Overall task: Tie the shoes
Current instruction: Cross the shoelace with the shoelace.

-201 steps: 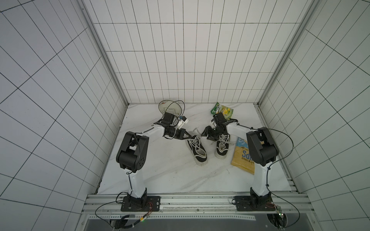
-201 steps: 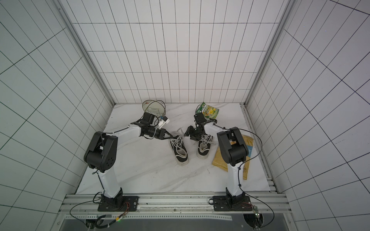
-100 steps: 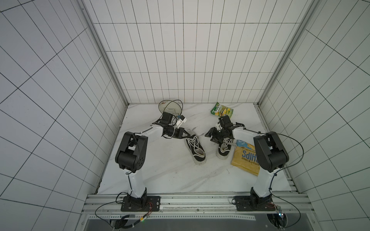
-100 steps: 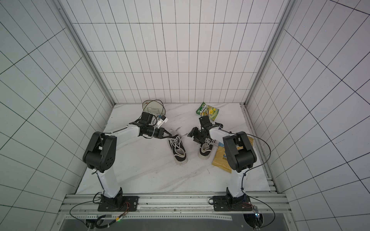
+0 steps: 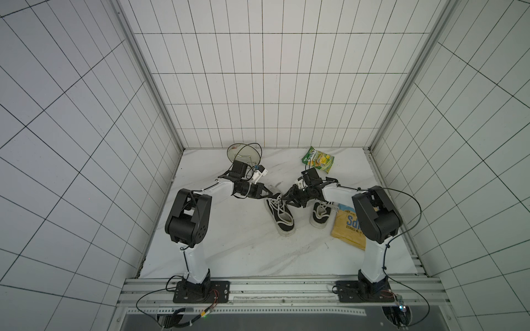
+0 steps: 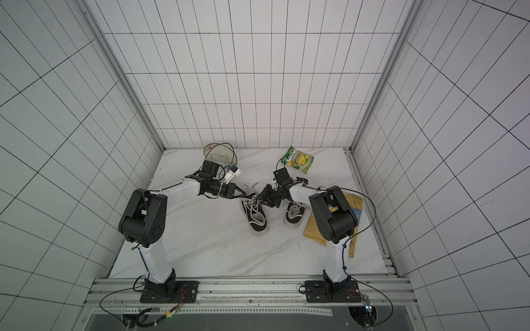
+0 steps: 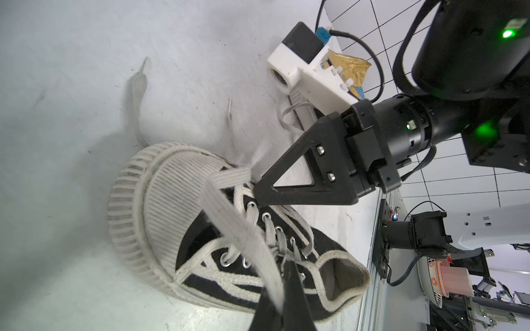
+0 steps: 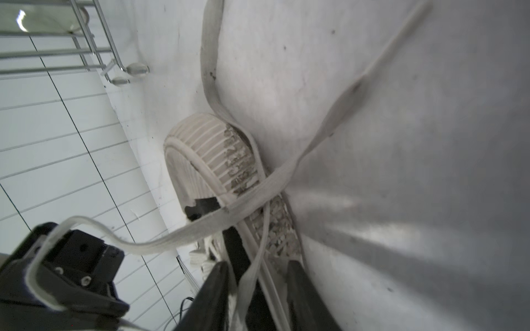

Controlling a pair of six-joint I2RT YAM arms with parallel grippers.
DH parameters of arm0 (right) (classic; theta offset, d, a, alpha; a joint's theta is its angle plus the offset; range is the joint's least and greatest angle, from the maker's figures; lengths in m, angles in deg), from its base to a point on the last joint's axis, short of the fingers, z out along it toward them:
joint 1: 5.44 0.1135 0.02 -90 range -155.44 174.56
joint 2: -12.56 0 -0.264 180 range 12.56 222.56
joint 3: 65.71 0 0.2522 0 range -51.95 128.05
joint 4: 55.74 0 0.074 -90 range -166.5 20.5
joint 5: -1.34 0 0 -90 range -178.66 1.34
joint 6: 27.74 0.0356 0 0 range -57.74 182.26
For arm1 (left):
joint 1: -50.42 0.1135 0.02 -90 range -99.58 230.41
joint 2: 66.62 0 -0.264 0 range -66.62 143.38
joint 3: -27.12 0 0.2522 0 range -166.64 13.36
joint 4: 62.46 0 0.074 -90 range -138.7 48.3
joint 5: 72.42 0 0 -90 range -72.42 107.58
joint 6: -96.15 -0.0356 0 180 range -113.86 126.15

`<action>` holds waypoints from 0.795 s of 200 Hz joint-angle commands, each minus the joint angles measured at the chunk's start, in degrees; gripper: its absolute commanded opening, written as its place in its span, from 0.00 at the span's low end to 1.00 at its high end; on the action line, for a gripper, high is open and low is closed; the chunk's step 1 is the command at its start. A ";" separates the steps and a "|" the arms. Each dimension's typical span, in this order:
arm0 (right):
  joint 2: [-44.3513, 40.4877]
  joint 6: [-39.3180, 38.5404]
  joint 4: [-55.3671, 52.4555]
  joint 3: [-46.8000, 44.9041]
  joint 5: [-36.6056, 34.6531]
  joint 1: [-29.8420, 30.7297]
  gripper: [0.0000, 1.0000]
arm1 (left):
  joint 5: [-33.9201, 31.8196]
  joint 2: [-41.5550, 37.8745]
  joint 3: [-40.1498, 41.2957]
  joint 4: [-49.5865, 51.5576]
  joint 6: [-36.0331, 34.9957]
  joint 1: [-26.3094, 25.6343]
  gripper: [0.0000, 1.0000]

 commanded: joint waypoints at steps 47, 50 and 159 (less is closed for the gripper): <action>-7.26 -7.99 -2.98 1.18 -1.96 -0.38 0.00 | 2.19 -1.84 -2.87 -2.30 2.06 2.04 0.00; -7.76 -9.22 -4.44 1.48 -2.09 -0.31 0.00 | 2.34 -1.86 -3.14 -2.27 2.19 2.15 0.00; -8.26 -35.11 -44.56 6.91 -21.50 3.60 0.19 | 6.09 -1.73 1.54 -2.65 3.08 2.16 0.00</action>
